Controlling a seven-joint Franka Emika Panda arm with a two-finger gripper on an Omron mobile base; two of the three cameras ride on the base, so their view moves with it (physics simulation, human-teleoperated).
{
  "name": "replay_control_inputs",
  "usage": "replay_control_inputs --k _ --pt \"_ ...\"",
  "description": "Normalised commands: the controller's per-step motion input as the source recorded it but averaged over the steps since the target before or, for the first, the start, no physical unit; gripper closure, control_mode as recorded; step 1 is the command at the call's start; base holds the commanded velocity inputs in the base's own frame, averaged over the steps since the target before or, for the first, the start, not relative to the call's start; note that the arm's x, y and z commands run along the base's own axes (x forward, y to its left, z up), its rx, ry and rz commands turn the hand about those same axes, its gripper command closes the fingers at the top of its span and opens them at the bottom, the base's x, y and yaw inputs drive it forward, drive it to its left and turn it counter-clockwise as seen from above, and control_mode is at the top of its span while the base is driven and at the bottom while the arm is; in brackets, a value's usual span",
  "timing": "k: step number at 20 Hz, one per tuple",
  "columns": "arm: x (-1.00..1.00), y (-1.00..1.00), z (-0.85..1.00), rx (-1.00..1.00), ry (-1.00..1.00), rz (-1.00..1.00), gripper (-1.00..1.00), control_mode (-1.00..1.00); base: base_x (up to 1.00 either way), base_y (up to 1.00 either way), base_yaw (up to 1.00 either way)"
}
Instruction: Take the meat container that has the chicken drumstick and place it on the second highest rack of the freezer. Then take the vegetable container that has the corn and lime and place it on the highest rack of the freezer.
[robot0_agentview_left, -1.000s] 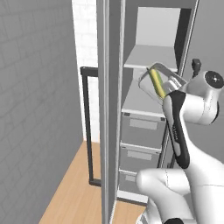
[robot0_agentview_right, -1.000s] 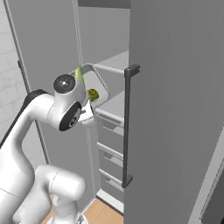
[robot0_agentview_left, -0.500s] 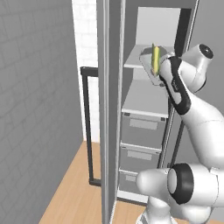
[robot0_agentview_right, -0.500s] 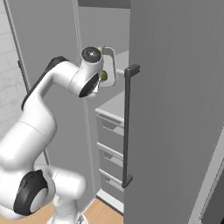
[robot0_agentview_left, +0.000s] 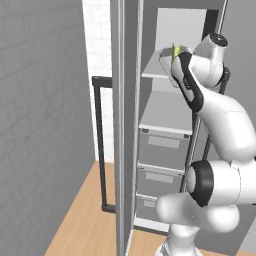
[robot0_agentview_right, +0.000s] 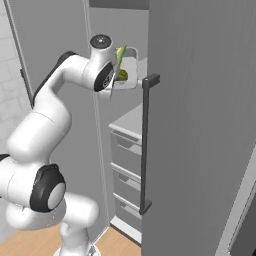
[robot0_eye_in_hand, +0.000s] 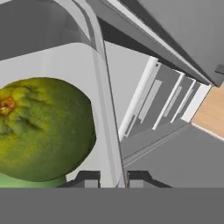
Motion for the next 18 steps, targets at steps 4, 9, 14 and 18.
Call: replay_control_inputs --k 4,9,14,18 --pt "0.58 0.26 0.00 -0.07 -0.04 -0.33 1.00 -1.00 0.00 0.00 0.00" --pt "0.14 0.01 0.00 0.10 0.00 -0.04 1.00 -1.00 0.00 0.00 0.00" --pt "0.13 -0.08 0.00 0.06 0.01 0.00 1.00 -1.00 0.00 0.00 0.00" --pt "0.34 -0.13 0.00 0.00 0.02 -0.09 1.00 -1.00 0.00 0.00 0.00"
